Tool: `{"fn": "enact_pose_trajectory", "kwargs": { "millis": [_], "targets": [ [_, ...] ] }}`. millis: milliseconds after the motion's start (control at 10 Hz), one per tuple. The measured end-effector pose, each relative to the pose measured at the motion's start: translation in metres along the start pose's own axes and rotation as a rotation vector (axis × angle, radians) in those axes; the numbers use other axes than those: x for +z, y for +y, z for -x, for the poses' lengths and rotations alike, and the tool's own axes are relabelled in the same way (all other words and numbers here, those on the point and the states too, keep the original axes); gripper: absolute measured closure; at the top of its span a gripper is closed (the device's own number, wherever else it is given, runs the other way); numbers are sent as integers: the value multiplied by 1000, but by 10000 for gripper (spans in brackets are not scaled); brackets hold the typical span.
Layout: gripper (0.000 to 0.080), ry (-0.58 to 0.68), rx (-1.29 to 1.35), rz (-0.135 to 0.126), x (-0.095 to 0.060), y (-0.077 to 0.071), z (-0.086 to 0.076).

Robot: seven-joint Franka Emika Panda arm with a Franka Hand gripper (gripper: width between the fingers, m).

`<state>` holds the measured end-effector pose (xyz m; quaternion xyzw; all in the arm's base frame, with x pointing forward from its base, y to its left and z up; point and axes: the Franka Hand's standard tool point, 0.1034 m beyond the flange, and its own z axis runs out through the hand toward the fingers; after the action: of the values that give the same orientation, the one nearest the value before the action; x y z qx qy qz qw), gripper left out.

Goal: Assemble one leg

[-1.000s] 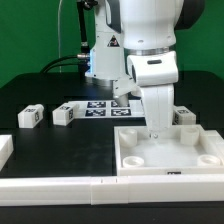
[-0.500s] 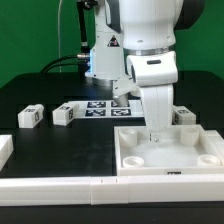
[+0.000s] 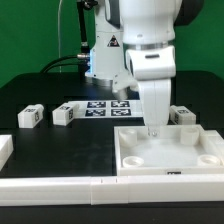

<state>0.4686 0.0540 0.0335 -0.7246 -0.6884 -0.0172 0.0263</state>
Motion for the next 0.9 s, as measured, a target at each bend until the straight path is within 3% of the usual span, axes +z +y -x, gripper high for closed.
{"fn": "enact_pose_trajectory", "kwargs": {
  "millis": [300, 600, 900],
  "targets": [
    [151, -17, 48, 22, -23, -15, 0],
    [151, -15, 137, 18, -21, -15, 1],
    [151, -8, 446, 18, -20, -15, 0]
  ]
}}
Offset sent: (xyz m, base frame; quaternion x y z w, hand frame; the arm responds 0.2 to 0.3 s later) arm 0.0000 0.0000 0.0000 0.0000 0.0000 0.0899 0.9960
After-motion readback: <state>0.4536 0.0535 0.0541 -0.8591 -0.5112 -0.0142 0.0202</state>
